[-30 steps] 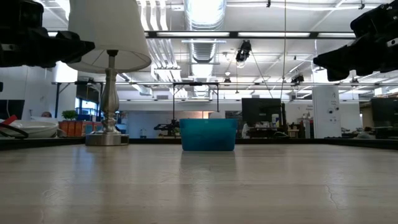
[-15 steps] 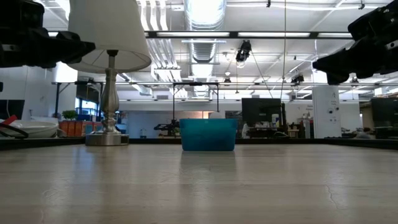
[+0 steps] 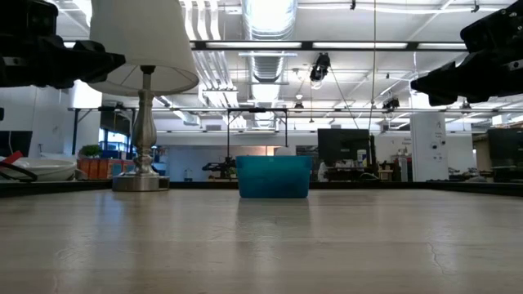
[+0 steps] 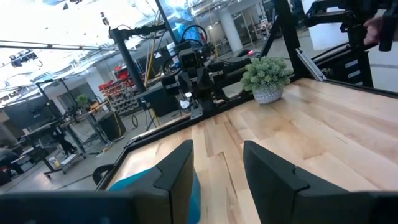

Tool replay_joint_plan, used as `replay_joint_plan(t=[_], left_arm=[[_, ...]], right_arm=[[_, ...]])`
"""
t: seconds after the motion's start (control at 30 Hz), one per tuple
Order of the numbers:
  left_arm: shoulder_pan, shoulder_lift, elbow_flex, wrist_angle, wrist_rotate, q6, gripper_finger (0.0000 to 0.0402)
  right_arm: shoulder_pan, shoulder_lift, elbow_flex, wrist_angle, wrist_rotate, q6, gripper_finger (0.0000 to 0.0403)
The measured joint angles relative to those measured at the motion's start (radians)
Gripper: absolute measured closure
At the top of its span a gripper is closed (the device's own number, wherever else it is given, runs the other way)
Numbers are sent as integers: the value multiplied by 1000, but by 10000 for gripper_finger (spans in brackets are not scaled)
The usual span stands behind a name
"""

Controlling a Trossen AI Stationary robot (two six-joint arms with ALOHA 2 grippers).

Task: Pick and place rubber bands into bin
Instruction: Return to Home Position

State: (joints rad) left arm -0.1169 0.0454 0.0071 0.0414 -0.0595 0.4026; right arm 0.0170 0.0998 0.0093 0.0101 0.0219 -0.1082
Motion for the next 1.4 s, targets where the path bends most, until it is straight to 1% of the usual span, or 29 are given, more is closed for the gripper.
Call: replay_joint_plan(t=[1.4], left_arm=[[0,0,1,2,2,1,276]], right_arm=[[0,0,0,0,-1,11,335]])
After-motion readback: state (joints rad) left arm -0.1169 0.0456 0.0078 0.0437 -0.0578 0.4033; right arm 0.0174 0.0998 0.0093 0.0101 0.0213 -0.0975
